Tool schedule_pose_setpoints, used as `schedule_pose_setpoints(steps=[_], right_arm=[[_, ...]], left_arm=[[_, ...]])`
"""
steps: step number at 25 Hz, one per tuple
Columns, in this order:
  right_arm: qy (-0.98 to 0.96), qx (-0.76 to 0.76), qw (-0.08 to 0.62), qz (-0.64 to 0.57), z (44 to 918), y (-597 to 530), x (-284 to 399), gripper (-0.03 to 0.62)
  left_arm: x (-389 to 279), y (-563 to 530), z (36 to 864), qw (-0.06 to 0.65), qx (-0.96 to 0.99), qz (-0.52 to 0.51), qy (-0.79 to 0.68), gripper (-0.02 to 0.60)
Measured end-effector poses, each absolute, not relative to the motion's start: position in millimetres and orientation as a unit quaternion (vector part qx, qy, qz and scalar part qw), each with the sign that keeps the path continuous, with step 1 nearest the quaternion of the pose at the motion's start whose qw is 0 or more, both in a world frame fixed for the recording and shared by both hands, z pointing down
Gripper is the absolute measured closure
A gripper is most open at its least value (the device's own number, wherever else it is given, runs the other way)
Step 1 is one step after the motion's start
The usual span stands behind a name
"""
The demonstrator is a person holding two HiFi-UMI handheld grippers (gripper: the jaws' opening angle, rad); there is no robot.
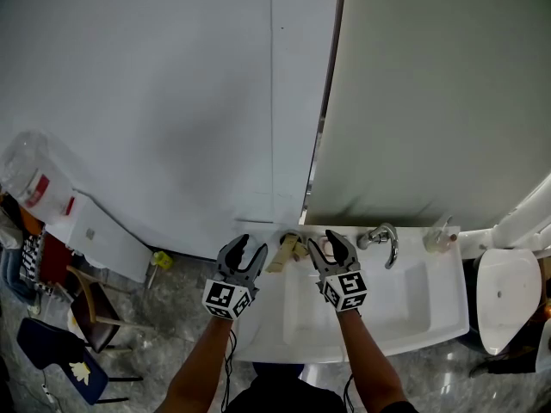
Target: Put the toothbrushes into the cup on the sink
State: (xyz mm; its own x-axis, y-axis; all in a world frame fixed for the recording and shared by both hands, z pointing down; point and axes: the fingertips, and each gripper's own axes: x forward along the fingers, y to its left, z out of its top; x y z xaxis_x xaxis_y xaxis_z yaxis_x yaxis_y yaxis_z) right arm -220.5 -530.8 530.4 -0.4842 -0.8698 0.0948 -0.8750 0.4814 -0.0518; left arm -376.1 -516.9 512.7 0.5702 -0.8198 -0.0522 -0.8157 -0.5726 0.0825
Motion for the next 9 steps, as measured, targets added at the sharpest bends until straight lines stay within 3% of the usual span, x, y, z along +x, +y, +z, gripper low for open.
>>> schedule_pose_setpoints(steps=[9], right_arm=[[-0.861,0.506,0.029,0.042,526.4,-532.7,-223.9,0.378]], left_arm=[[-382.3,-516.3,506.8,0.021,0.883,-0.044,-0.467,0.370]])
